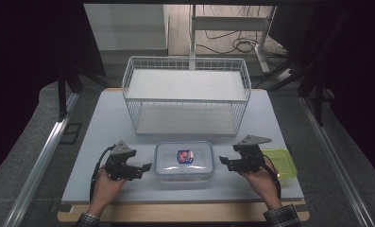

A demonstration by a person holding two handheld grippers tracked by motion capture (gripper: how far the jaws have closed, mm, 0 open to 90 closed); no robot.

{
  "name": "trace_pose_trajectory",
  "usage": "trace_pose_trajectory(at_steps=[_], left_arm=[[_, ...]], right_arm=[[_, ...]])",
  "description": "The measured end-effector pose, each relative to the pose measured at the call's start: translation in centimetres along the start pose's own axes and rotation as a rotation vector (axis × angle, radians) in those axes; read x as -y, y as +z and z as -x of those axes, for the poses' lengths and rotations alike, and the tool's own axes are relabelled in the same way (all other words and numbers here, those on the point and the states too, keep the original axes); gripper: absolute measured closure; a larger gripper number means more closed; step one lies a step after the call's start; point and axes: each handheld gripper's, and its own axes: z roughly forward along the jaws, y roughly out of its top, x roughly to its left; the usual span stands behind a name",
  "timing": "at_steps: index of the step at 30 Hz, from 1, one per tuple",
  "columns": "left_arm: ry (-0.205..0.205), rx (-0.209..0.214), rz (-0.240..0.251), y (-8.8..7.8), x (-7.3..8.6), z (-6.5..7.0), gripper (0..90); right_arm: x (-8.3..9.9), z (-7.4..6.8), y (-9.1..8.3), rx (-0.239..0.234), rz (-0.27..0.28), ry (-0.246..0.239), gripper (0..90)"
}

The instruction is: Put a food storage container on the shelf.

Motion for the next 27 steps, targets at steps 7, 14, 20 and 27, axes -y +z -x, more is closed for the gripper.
trace_pose_trajectory(at_steps=[7, 14, 20, 27], left_arm=[[-0.009, 0.034, 0.051, -0.2, -0.3, -0.1, 14.4], [0.002, 0.078, 0.022, 0.0, -2.4, 1.2, 12.6], [-0.011, 0.125, -0.030, 1.6, -3.3, 1.7, 7.8], [-0.027, 0.206, -0.073, 3.4, -4.0, 1.9, 2.6]], right_arm=[[-0.5, -0.8, 0.4, -0.056, 0.024, -0.013, 11.9], [-1.0, -1.9, 1.2, -0.131, 0.010, -0.010, 6.6], [-1.6, -3.2, 2.1, -0.150, -0.031, -0.027, 3.3], [-1.9, -3.1, 3.9, -0.218, -0.086, 0.041, 3.1]])
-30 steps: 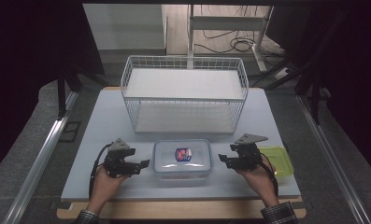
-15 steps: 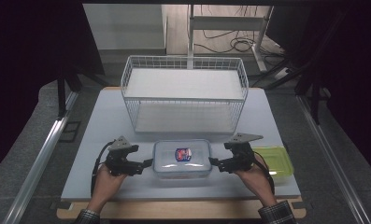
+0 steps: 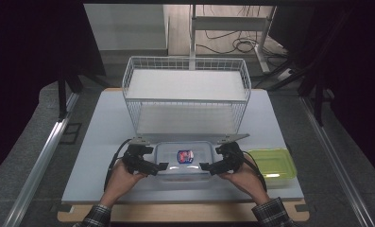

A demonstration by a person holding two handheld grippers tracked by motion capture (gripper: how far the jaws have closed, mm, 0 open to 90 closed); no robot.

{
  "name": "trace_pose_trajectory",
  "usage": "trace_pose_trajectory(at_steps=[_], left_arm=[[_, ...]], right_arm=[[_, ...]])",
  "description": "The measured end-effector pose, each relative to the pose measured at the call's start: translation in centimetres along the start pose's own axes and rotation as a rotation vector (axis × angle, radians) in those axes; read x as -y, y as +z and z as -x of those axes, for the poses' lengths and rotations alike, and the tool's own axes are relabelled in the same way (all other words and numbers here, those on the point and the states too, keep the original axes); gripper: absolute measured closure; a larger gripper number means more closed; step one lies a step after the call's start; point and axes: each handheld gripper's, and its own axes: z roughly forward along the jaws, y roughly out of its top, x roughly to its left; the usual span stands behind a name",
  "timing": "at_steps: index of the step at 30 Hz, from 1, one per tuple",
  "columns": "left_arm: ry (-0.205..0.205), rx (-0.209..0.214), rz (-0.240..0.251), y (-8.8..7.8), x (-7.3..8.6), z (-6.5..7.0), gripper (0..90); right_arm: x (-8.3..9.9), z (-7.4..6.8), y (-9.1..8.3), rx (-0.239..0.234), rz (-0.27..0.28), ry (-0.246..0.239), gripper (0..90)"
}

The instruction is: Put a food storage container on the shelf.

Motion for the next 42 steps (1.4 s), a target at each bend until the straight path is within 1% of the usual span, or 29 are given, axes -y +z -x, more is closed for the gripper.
trace_pose_trajectory(at_steps=[1, 3, 4, 6, 8, 9, 10, 11, 13, 14, 16, 17, 18, 19, 20, 21, 23, 24, 27, 28, 30, 32, 34, 35, 37, 38, 39, 40, 42], left_arm=[[-0.020, 0.021, -0.002, 0.4, -0.2, -0.2, 1.7], [-0.046, 0.037, -0.004, 0.8, -0.2, -0.5, 0.0], [-0.067, 0.068, -0.009, 1.0, -0.2, -0.7, 0.0], [-0.097, 0.091, -0.014, 1.1, 0.0, -1.0, 0.0], [-0.110, 0.107, -0.022, 1.1, 0.1, -1.1, 0.0], [-0.117, 0.113, -0.025, 1.1, 0.2, -1.0, 0.0], [-0.124, 0.116, -0.031, 1.1, 0.2, -1.0, 0.0], [-0.122, 0.117, -0.050, 1.1, 0.3, -0.9, 0.0], [-0.132, 0.127, -0.062, 0.9, 0.5, -0.7, 0.6], [-0.138, 0.130, -0.062, 0.7, 0.6, -0.6, 2.7], [-0.138, 0.130, -0.059, 0.2, 0.8, -0.5, 7.1], [-0.138, 0.131, -0.055, 0.0, 0.9, -0.4, 9.3], [-0.139, 0.127, -0.043, -0.3, 1.1, -0.3, 12.2], [-0.136, 0.128, -0.040, -0.6, 1.2, -0.2, 15.6], [-0.124, 0.132, -0.042, -0.8, 1.3, -0.1, 17.8], [-0.125, 0.137, -0.040, -1.0, 1.6, 0.0, 20.0], [-0.151, 0.152, -0.024, -1.3, 2.1, 0.1, 24.2], [-0.154, 0.160, -0.023, -1.5, 2.3, 0.1, 26.3], [-0.153, 0.167, -0.013, -2.0, 2.7, 0.3, 32.1], [-0.164, 0.173, -0.003, -2.1, 2.8, 0.3, 34.4], [-0.208, 0.189, 0.021, -2.5, 3.0, 0.1, 41.2], [-0.216, 0.191, 0.032, -2.4, 3.1, 0.0, 43.8], [-0.229, 0.179, 0.040, -2.4, 3.0, 0.1, 44.2], [-0.228, 0.170, 0.049, -2.5, 2.9, 0.2, 45.3], [-0.224, 0.143, 0.073, -2.7, 2.8, 0.4, 48.5], [-0.217, 0.135, 0.085, -2.7, 2.8, 0.4, 50.3], [-0.212, 0.130, 0.087, -2.7, 2.7, 0.4, 51.2], [-0.224, 0.136, 0.091, -2.7, 2.7, 0.3, 51.2], [-0.242, 0.140, 0.104, -2.6, 2.8, 0.2, 51.5]], right_arm=[[-0.1, 0.1, 0.2, -0.015, -0.004, 0.013, 3.1], [-0.2, 0.3, 0.5, -0.033, -0.012, 0.044, 1.5], [-0.2, 0.5, 0.6, -0.043, -0.017, 0.058, 1.4], [-0.1, 1.0, 0.9, -0.081, -0.026, 0.096, 1.3], [0.1, 1.2, 1.2, -0.124, -0.033, 0.121, 1.1], [0.2, 1.2, 1.4, -0.140, -0.041, 0.126, 0.0], [0.2, 1.2, 1.6, -0.146, -0.046, 0.136, 0.0], [0.2, 1.3, 1.6, -0.148, -0.046, 0.143, 0.0], [0.3, 1.4, 1.4, -0.154, -0.055, 0.153, 3.7], [0.3, 1.4, 1.1, -0.158, -0.057, 0.161, 6.0], [0.5, 1.7, 0.8, -0.177, -0.062, 0.195, 10.4], [0.7, 1.7, 0.6, -0.184, -0.060, 0.202, 12.4], [0.8, 1.7, 0.4, -0.190, -0.064, 0.203, 14.3], [0.9, 1.6, 0.1, -0.192, -0.065, 0.195, 16.1], [1.0, 1.5, -0.2, -0.193, -0.067, 0.184, 18.3], [1.2, 1.4, -0.4, -0.198, -0.071, 0.181, 20.7], [1.5, 1.4, -0.8, -0.215, -0.073, 0.194, 25.3], [1.6, 1.5, -1.0, -0.224, -0.074, 0.205, 27.3], [1.9, 1.5, -1.5, -0.233, -0.065, 0.223, 33.6], [1.9, 1.5, -1.7, -0.235, -0.060, 0.233, 36.5], [1.9, 1.7, -2.1, -0.240, -0.037, 0.246, 42.1], [1.9, 1.8, -2.3, -0.241, -0.032, 0.257, 43.5], [1.9, 1.5, -2.4, -0.227, -0.028, 0.260, 43.6], [1.9, 1.4, -2.4, -0.216, -0.025, 0.255, 44.1], [1.8, 1.1, -2.7, -0.189, -0.010, 0.240, 46.7], [1.7, 0.9, -2.8, -0.173, 0.001, 0.223, 47.1], [1.7, 0.7, -2.9, -0.154, 0.010, 0.202, 46.7], [1.6, 0.6, -2.9, -0.138, 0.013, 0.191, 46.3], [1.7, 0.5, -2.8, -0.129, 0.031, 0.206, 46.0]])
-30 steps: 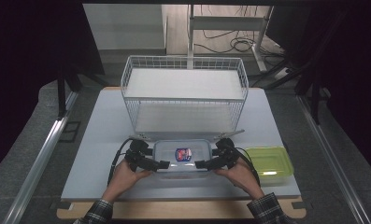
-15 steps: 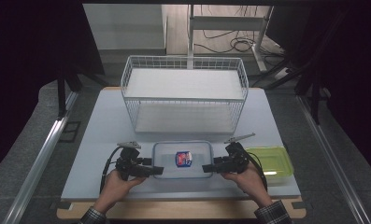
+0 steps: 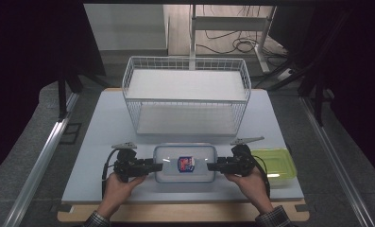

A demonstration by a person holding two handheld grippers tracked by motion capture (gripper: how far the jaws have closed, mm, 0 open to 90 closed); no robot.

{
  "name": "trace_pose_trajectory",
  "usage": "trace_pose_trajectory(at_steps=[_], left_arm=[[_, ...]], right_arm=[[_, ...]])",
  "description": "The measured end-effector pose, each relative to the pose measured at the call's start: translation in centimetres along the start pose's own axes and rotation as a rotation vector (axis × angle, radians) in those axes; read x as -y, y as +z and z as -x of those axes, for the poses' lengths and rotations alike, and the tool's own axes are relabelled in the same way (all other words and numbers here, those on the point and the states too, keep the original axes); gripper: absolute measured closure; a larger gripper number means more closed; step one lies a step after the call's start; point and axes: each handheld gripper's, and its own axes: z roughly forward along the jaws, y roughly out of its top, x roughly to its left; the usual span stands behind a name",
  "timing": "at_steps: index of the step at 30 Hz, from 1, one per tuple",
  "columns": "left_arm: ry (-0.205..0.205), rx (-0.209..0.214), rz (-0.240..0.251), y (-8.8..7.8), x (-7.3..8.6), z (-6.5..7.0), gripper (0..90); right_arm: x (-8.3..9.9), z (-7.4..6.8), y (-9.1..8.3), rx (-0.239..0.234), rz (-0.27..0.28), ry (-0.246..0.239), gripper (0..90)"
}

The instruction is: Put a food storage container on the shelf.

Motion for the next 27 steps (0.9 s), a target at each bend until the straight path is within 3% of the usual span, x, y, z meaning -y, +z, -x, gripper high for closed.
trace_pose_trajectory(at_steps=[9, 15, 27], left_arm=[[0.032, 0.010, 0.060, -1.2, -0.8, 0.6, 52.6], [0.053, 0.011, 0.089, -2.0, -1.7, 1.3, 52.6], [0.090, -0.006, 0.105, -3.1, -3.9, 2.0, 52.5]], right_arm=[[-0.4, -0.9, -0.9, 0.005, 0.097, -0.047, 46.9], [-1.0, -1.1, -2.0, -0.033, 0.155, -0.044, 50.2], [-2.8, -1.6, -2.9, -0.035, 0.185, -0.060, 50.2]])
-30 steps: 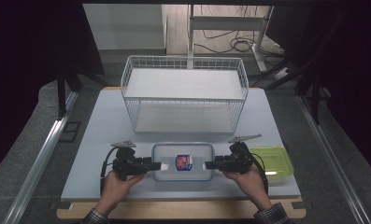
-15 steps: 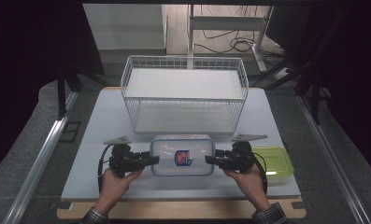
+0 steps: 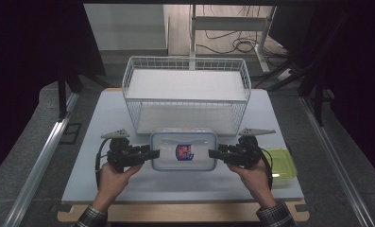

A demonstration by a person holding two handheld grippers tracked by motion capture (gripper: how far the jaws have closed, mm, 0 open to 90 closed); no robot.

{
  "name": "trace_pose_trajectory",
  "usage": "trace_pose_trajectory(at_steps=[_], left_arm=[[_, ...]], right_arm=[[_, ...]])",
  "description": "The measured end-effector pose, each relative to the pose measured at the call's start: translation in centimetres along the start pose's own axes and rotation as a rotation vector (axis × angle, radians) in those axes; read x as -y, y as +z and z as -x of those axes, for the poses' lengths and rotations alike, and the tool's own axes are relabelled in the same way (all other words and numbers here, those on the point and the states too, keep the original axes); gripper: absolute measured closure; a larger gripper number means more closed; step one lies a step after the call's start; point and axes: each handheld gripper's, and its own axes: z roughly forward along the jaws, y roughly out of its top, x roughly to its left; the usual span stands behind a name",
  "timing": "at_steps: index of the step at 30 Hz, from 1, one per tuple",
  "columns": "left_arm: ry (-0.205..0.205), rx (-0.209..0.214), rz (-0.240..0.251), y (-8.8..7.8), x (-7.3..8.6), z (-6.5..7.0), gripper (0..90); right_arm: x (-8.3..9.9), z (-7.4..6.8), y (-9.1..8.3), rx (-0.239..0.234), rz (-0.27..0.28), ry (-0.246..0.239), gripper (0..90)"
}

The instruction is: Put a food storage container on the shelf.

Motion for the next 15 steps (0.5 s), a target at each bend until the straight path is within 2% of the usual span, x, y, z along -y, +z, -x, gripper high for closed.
trace_pose_trajectory(at_steps=[15], left_arm=[[0.023, -0.014, 0.027, -0.3, -3.4, 0.8, 52.4]], right_arm=[[-3.0, 0.4, -1.1, -0.014, 0.054, 0.009, 50.3]])
